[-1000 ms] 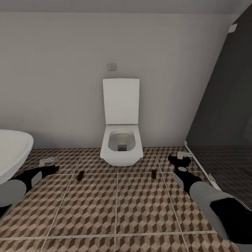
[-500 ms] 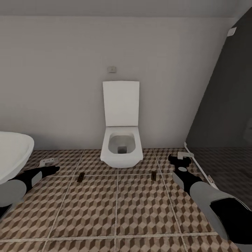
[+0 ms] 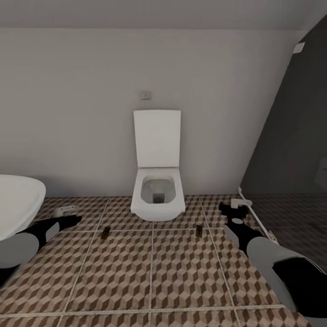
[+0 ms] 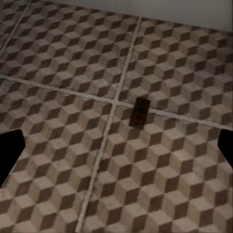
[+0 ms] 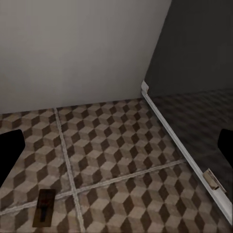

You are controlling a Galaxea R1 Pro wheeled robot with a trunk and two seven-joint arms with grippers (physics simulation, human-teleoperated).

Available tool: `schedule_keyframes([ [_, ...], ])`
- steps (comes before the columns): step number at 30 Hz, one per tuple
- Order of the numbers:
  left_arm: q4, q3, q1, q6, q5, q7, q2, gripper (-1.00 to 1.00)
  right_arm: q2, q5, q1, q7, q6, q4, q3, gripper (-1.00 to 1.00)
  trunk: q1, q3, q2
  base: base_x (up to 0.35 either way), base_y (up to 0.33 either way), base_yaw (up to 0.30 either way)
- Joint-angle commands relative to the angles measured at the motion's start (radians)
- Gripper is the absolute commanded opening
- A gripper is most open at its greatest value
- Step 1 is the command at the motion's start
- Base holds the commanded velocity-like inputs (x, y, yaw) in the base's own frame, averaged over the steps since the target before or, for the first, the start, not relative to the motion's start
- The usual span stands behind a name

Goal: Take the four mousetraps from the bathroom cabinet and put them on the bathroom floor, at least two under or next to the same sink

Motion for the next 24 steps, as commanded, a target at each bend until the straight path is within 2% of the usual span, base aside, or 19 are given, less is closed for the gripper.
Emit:
schedule_keyframes([
  [1,0.001,-0.008,0.000,0.006,0.010,-0.004,-0.006,1.00,-0.001,-0.011,0.001,-0.002,-0.003,0.002,0.009,1.00,-0.004,0.002,0.007,0.000,0.000,0.000],
  [7,-0.008,-0.008,0.001,0.006,0.007,0.000,-0.016,1.00,0.003,-0.007,0.037,-0.001,-0.003,0.016,0.011,1.00,-0.027,0.021,0.049,0.000,0.000,0.000],
  [17,-0.059,-0.008,0.032,0.001,0.007,0.008,0.019,1.00,0.006,-0.001,0.146,0.003,-0.004,0.023,0.012,1.00,-0.065,0.053,0.119,0.000,0.000,0.000],
  [24,-0.076,-0.009,0.076,-0.003,0.007,0.029,0.033,1.00,0.005,-0.005,0.191,0.003,-0.003,0.031,0.013,1.00,-0.092,0.074,0.168,0.000,0.000,0.000],
])
